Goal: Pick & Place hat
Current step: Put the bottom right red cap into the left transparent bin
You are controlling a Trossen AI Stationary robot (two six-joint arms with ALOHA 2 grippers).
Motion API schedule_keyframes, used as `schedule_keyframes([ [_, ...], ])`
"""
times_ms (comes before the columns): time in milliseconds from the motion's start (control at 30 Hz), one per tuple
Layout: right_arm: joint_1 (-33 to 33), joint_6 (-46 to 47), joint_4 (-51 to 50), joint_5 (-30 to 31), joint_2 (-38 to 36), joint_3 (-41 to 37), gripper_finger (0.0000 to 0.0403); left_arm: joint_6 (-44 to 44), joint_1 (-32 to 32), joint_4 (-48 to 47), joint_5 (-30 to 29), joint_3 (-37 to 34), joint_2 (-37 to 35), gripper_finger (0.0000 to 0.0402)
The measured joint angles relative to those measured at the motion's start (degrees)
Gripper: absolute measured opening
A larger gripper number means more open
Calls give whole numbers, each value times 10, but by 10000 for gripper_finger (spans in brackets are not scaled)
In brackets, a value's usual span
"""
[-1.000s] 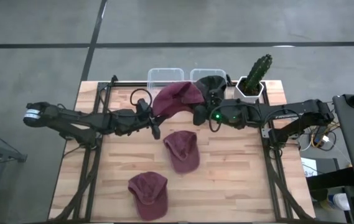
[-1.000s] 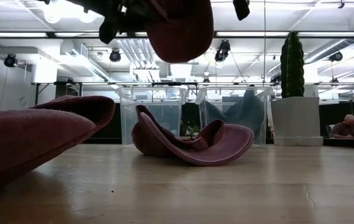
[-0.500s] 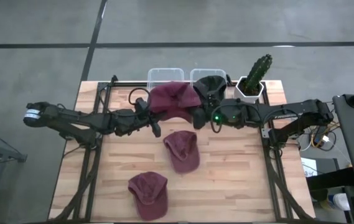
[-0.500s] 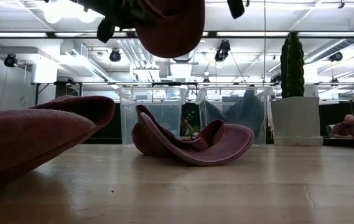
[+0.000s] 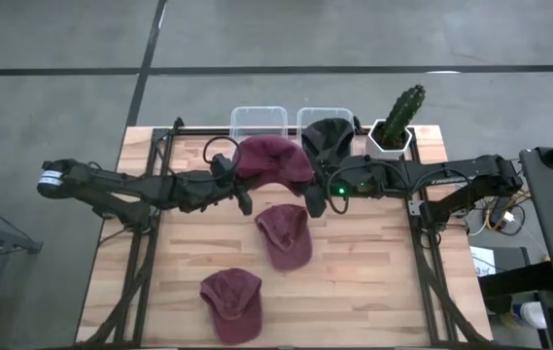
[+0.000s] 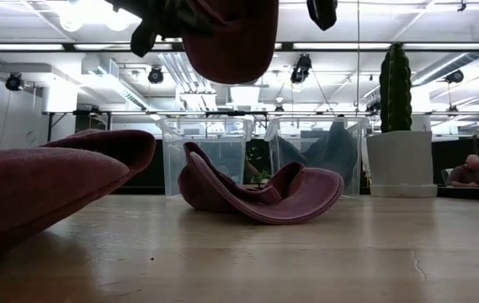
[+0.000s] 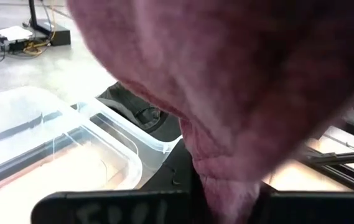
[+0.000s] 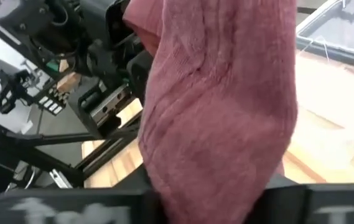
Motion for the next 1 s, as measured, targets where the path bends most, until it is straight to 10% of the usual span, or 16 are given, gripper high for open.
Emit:
schedule_keyframes([
  [567,2,2,-127,-85,-16,-2,203,-126,70,-206,-35,88,-26,6],
  [1000,25,-18,-145,-88,-27,-2,203,-197,324,-265,262,122,3,6],
])
